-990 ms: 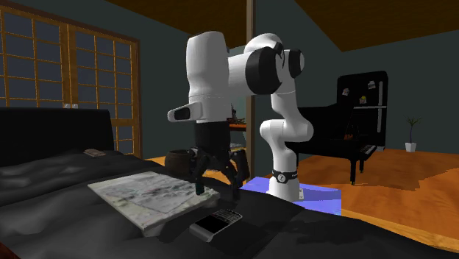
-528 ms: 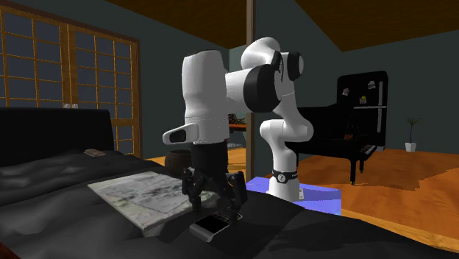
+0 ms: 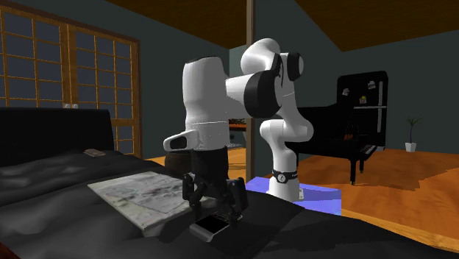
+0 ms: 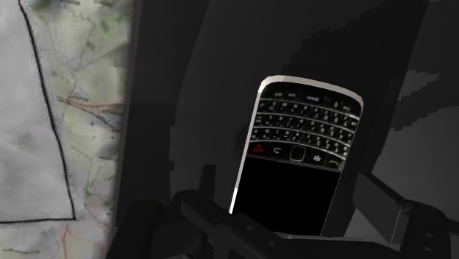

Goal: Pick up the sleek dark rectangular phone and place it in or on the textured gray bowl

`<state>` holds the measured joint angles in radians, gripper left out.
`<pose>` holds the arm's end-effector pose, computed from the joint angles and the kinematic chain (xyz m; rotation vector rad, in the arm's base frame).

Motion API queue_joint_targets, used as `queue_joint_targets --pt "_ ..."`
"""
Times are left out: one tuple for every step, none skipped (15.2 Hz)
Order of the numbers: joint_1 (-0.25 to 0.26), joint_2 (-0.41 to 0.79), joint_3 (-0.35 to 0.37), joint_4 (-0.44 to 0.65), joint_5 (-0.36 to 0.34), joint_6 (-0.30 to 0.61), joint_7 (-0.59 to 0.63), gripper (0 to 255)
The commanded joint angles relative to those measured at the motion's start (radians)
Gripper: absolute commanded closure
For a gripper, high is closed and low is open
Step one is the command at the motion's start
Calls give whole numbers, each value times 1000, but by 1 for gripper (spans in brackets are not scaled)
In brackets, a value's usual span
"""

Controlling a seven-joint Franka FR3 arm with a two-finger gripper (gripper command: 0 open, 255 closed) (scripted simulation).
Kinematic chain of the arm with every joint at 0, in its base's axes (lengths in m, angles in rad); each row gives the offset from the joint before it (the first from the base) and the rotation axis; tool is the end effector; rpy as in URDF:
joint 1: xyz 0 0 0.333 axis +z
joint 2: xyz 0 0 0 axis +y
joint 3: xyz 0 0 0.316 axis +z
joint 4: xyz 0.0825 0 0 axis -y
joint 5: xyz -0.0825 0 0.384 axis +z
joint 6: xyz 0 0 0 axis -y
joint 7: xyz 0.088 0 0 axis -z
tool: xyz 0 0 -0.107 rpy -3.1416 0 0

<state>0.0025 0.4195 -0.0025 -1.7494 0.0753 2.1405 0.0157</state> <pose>0.6528 0.0033 0.3306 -3.0785 0.0878 0.0444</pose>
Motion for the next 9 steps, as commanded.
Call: queue_joint_targets --pt "0 0 0 0 0 0 0 0" --pt "0 0 0 0 0 0 0 255" --pt "0 0 0 0 0 0 0 255" --pt "0 1 0 1 0 0 0 255" --pt "0 1 0 1 0 0 0 255" --pt "0 1 0 0 0 0 0 255" --pt "0 1 0 1 0 0 0 255" --pt "0 1 0 1 0 0 0 255" --pt "0 1 0 1 0 0 0 255"
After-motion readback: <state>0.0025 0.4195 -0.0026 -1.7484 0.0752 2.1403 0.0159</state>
